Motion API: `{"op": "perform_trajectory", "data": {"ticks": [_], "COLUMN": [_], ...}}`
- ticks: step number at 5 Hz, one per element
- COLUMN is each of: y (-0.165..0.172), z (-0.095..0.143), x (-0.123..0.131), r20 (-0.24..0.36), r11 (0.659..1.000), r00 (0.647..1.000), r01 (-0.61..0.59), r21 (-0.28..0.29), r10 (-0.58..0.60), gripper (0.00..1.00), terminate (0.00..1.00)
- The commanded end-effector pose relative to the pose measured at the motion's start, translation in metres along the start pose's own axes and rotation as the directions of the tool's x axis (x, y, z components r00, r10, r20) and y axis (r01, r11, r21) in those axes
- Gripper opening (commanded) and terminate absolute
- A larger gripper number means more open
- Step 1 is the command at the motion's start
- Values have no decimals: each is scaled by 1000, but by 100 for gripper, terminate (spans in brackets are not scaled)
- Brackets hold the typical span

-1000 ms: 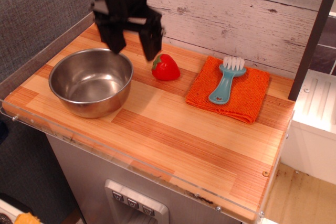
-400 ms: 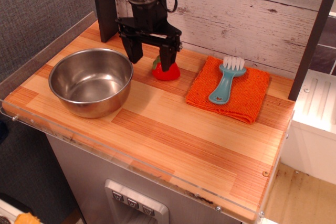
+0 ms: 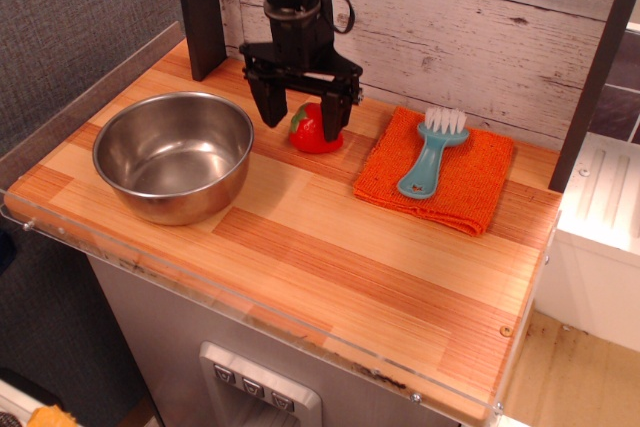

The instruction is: Place the strawberry on the far right edge of the table

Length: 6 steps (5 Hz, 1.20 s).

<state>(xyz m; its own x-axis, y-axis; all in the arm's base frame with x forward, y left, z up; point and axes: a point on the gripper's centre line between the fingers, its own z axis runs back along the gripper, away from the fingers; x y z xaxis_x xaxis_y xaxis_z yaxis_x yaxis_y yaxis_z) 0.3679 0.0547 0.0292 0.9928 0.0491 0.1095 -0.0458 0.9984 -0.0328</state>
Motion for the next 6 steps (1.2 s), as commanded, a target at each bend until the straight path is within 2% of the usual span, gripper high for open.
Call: {"op": "perform_trajectory", "data": {"ticks": [1,2,3,4,5,6], "y": [2,2,5,-6,-42,-82], "z": [-4,-1,27,59,68,53], "x": [9,6,5,-3,-37,-87], "r20": [26,34,96,176,177,121], "r11": [1000,1000,999,993,978,953], "r00": [1000,999,995,984,982,973], "r01": [-9,-19,-32,5,92,221], "r21": [24,15,-24,-118,-187,-206], "r10": [9,19,34,16,-59,-199], "gripper": [100,0,0,0,0,0], "terminate": [0,0,0,0,0,0]}}
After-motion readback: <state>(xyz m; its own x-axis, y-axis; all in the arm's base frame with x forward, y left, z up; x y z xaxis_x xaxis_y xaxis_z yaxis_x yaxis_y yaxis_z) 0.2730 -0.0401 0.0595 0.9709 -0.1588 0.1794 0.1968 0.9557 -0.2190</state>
